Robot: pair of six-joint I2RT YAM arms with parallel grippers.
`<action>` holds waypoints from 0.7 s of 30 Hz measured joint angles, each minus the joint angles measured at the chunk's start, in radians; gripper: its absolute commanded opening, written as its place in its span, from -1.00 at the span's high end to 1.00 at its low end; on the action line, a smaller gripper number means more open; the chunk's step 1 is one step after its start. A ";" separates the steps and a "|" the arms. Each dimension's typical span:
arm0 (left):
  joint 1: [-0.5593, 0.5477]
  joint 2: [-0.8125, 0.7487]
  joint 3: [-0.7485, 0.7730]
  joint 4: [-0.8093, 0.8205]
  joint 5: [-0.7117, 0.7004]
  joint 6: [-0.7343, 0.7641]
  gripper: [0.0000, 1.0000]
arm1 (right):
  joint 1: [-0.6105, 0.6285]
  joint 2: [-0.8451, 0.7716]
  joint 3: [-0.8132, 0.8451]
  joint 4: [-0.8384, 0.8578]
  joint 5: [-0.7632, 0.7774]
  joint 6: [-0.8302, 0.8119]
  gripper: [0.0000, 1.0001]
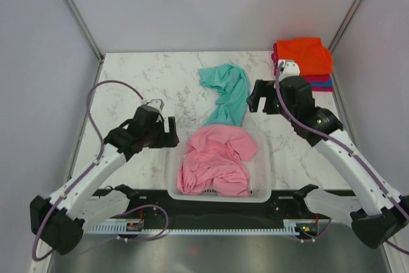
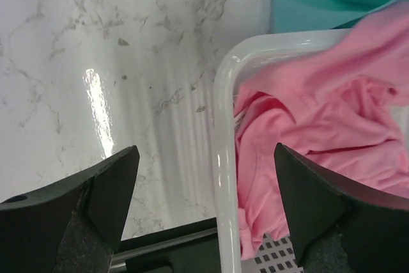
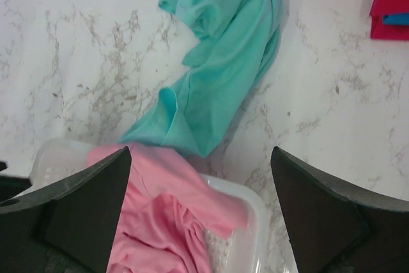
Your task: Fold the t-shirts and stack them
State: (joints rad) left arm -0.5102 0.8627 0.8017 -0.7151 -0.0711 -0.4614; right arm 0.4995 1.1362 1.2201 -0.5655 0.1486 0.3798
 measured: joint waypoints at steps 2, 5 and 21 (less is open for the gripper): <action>0.000 0.159 0.009 0.006 0.011 0.000 -0.83 | 0.000 -0.077 -0.080 -0.002 -0.017 0.019 -0.96; 0.000 0.370 0.011 0.004 0.039 0.000 -0.37 | 0.000 -0.150 -0.187 -0.018 -0.037 0.039 -0.96; 0.688 0.342 0.063 -0.095 0.109 0.021 0.96 | 0.000 -0.333 -0.348 -0.048 -0.106 0.106 -0.96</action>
State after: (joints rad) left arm 0.1776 1.2045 0.8642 -0.8101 0.0380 -0.4400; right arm 0.4999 0.8036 0.8719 -0.6140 0.0429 0.4862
